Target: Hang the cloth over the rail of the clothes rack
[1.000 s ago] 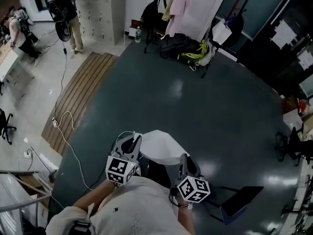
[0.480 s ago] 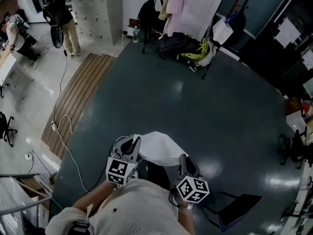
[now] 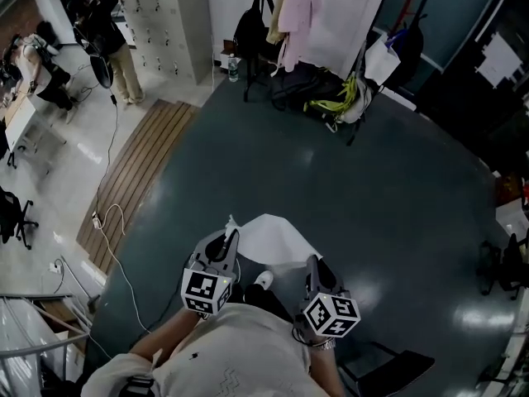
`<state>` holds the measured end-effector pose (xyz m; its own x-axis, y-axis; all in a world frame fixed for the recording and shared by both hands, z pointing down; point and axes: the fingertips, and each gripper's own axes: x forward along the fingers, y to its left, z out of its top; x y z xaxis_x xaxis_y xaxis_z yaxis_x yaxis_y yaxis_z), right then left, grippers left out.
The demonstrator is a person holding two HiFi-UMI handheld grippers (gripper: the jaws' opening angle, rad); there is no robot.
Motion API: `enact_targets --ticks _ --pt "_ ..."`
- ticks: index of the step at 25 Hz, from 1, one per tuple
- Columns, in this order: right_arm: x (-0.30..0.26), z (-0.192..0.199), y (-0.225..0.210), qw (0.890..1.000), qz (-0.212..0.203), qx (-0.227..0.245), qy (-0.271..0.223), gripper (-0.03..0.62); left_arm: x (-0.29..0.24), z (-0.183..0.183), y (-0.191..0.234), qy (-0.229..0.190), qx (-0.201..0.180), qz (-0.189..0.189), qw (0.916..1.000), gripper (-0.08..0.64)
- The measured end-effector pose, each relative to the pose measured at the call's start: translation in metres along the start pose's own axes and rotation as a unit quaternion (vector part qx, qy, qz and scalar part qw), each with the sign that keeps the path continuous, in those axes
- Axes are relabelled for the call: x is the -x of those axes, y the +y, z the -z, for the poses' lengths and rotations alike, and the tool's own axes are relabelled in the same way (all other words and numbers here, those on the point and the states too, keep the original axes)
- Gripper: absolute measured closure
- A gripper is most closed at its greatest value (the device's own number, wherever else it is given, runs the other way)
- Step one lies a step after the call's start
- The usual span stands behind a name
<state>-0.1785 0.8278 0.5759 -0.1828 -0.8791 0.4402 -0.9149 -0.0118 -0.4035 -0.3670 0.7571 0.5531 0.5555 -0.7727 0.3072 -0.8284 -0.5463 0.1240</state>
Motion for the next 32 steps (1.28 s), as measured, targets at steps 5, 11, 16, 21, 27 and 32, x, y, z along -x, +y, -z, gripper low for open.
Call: enact_targets --ticks 5,11,16,21,27,32 --pt "-0.017 -0.030 -0.019 1.000 -0.012 0.008 -0.008 0.566 -0.030 -0.012 -0.009 -0.005 0.001 -0.009 0.9999 0.535" --pt "-0.039 -0.056 -0.033 1.000 -0.007 -0.002 -0.014 0.566 -0.064 -0.032 -0.008 -0.011 0.000 -0.006 0.9999 0.535" --pt "-0.072 -0.079 -0.048 1.000 0.000 0.002 -0.010 0.566 -0.110 -0.043 0.001 -0.007 0.002 0.001 1.0000 0.535" --pt "-0.120 -0.109 -0.061 1.000 0.019 -0.002 -0.009 0.566 -0.168 -0.056 0.024 0.001 0.012 0.018 0.9998 0.535" --pt "-0.195 -0.141 -0.053 0.999 0.033 0.005 0.004 0.568 -0.235 -0.080 0.063 0.003 0.017 0.046 0.9988 0.535" --pt "-0.246 -0.171 -0.047 0.999 0.051 0.000 -0.007 0.566 -0.290 -0.104 0.100 0.004 0.011 0.069 0.9975 0.535"
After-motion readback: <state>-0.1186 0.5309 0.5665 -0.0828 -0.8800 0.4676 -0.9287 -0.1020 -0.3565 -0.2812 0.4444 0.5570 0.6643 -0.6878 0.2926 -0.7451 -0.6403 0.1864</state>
